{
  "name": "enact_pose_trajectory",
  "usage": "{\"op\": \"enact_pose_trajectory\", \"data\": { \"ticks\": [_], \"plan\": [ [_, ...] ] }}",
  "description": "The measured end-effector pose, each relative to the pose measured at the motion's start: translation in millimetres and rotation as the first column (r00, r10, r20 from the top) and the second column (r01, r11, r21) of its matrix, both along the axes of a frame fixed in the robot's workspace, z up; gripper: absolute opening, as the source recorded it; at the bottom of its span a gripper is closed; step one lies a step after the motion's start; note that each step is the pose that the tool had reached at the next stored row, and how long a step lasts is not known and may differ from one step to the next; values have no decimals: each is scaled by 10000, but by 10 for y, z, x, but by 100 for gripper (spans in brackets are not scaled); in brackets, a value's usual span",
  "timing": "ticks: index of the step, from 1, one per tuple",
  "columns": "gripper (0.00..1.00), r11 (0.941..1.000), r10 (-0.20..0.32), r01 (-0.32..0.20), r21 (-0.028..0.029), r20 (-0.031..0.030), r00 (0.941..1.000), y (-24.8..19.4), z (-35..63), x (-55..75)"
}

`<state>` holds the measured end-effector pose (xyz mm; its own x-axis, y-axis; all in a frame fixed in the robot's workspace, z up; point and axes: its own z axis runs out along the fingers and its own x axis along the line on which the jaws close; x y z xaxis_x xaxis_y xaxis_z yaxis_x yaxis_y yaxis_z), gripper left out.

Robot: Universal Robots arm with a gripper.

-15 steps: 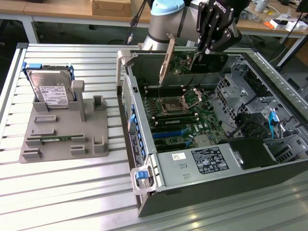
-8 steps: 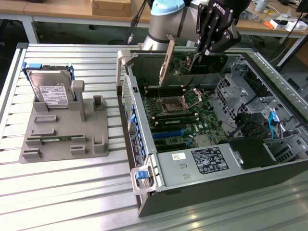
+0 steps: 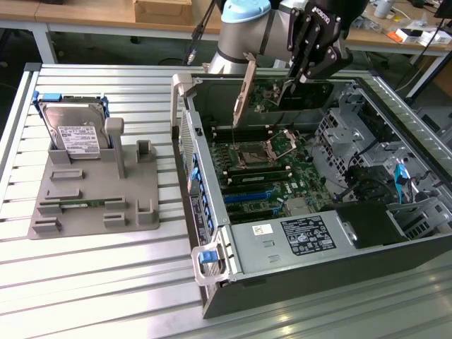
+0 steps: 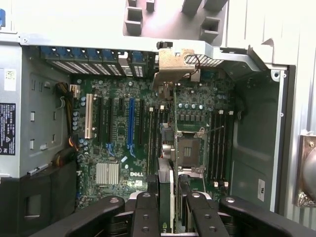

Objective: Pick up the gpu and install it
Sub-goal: 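Insert the gpu into the slot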

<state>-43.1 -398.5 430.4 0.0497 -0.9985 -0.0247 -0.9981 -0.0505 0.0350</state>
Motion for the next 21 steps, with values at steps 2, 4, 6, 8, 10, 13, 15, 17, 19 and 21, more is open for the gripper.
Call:
{"op": "enact_pose_trajectory", "data": {
  "ticks": [2, 4, 6, 8, 10, 13, 15, 17, 19, 21],
  "plan": [
    [27, 10000, -1, 1, 0, 0, 10000, 0, -4, 0],
    [27, 10000, 0, 0, 0, 0, 10000, 0, -12, 0],
    [27, 10000, 0, 0, 0, 0, 10000, -1, -16, 0],
    [27, 10000, 0, 0, 0, 0, 10000, -1, -22, 0],
    [27, 10000, -1, 1, 0, 0, 10000, -1, -28, 0],
    [27, 10000, 0, 0, 0, 0, 10000, -1, -38, 0],
    [27, 10000, 0, 0, 0, 0, 10000, -2, -49, 0],
    [27, 10000, 0, 0, 0, 0, 10000, -2, -57, 0],
    [27, 10000, 0, 0, 0, 0, 10000, -2, -65, 0],
    [27, 10000, -1, 1, 1, 0, 10000, -2, -76, 0]
  ]
}}
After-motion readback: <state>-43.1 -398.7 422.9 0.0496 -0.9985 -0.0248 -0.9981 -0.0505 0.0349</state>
